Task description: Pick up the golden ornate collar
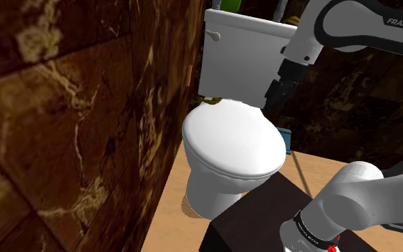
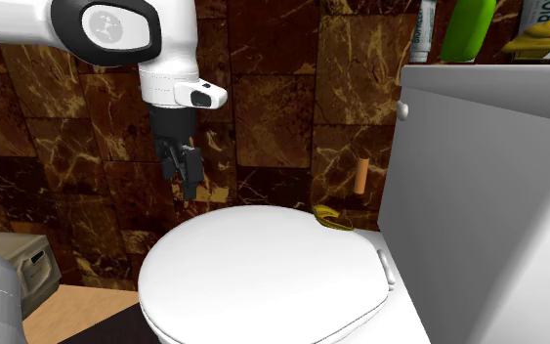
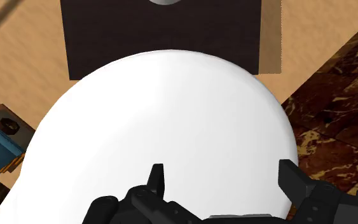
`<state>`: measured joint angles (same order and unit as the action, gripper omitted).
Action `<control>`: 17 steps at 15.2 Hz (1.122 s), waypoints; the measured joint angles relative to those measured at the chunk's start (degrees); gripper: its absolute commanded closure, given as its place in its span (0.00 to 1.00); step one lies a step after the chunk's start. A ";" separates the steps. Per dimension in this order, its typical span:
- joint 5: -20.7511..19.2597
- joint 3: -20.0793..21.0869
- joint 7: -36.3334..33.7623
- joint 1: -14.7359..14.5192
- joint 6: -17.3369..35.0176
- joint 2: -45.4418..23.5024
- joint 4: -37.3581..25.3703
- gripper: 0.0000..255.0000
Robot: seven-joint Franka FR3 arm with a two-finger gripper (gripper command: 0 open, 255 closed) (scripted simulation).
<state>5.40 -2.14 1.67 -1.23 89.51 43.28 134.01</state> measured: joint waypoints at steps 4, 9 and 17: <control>-2.07 -0.48 3.32 -0.52 2.52 -4.06 -1.39 0.00; -6.74 -1.53 10.88 -1.43 8.40 -13.64 -5.08 0.00; -13.43 -1.80 20.90 -2.70 16.86 -30.22 -14.33 0.00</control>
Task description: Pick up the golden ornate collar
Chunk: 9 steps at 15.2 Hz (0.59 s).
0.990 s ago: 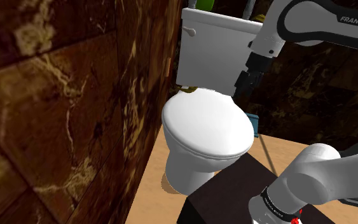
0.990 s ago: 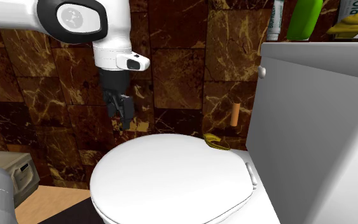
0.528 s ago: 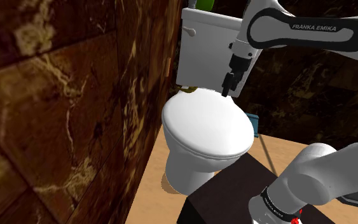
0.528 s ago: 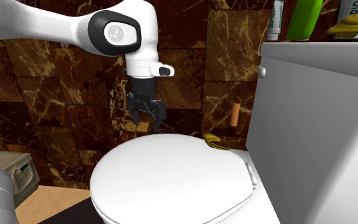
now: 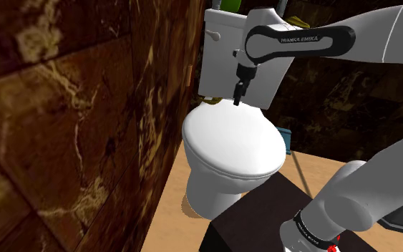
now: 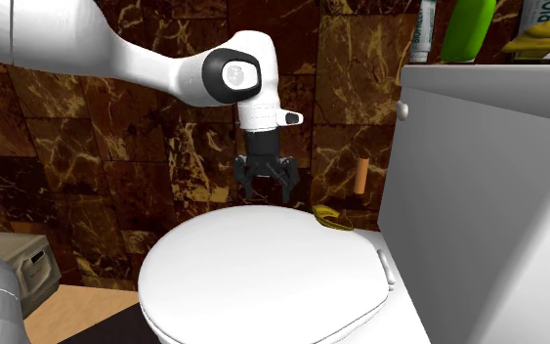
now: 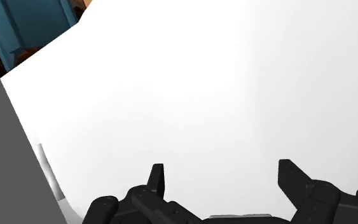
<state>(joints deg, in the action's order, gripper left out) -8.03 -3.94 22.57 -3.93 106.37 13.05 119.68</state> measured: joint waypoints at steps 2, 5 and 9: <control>-1.61 0.15 2.24 -0.24 1.16 -3.96 -3.22 0.00; -4.03 0.34 5.54 -0.51 3.17 -10.27 -8.30 0.00; -7.36 0.82 9.39 -0.99 5.69 -18.69 -15.35 0.00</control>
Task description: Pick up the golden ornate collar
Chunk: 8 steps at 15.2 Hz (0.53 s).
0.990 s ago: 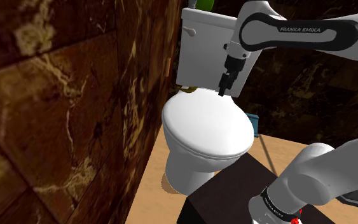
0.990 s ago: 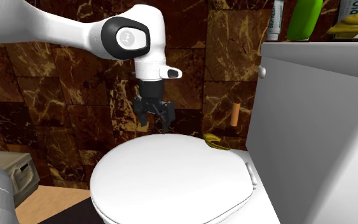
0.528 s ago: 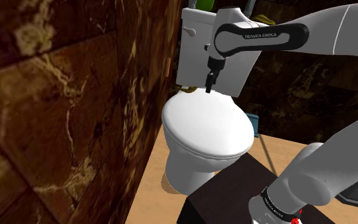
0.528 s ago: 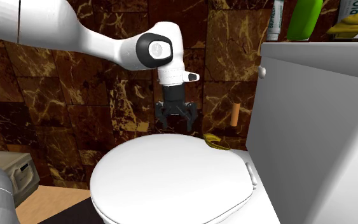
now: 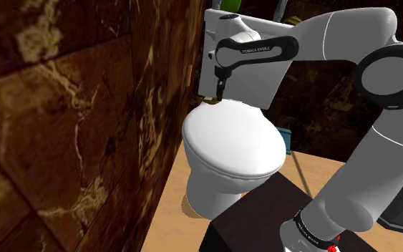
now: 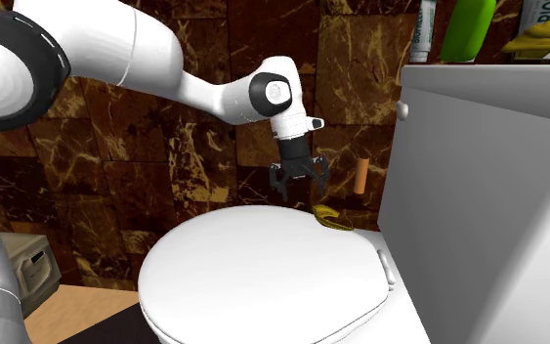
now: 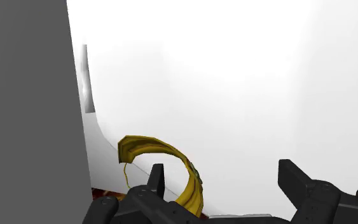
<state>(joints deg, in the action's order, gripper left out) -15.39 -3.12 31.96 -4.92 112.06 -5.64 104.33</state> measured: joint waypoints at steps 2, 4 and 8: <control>-1.73 0.36 1.58 -0.47 0.82 -3.76 -3.45 0.00; -2.93 0.53 2.93 -0.71 1.38 -6.70 -6.26 0.00; -3.69 0.48 2.59 -0.70 4.18 -8.18 -4.98 0.00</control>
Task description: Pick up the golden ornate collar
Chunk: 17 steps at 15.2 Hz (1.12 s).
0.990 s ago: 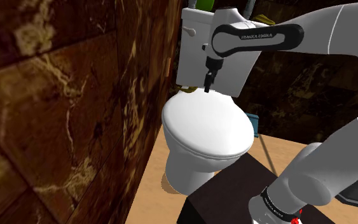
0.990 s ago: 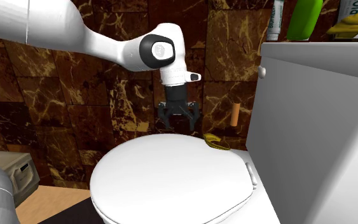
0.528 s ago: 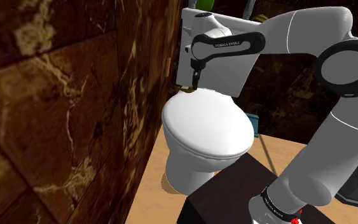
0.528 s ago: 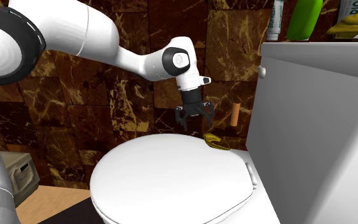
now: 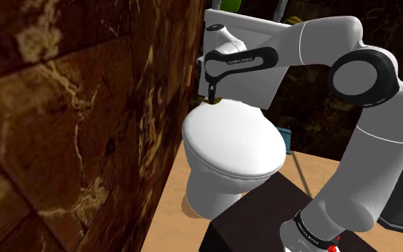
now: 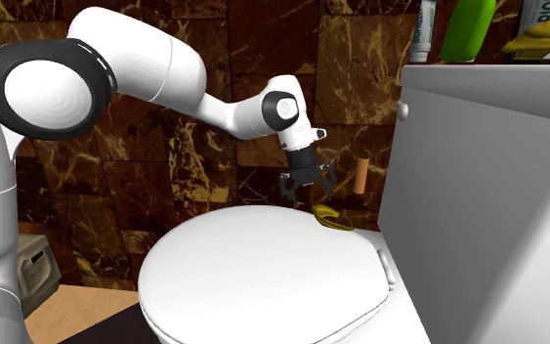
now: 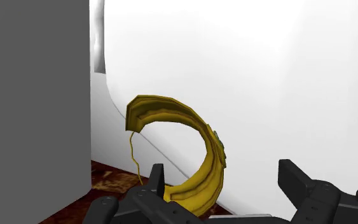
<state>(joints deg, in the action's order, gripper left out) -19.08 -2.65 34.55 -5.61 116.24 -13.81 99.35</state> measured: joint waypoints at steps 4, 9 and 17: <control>-0.31 -0.11 -0.50 0.12 2.06 -0.80 1.29 1.00; -0.34 -0.10 -0.58 0.11 2.33 -0.98 1.27 1.00; -0.12 -0.03 -0.16 0.05 0.81 -0.48 0.27 1.00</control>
<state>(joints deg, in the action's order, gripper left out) -19.20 -2.68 34.39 -5.57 117.04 -14.29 99.62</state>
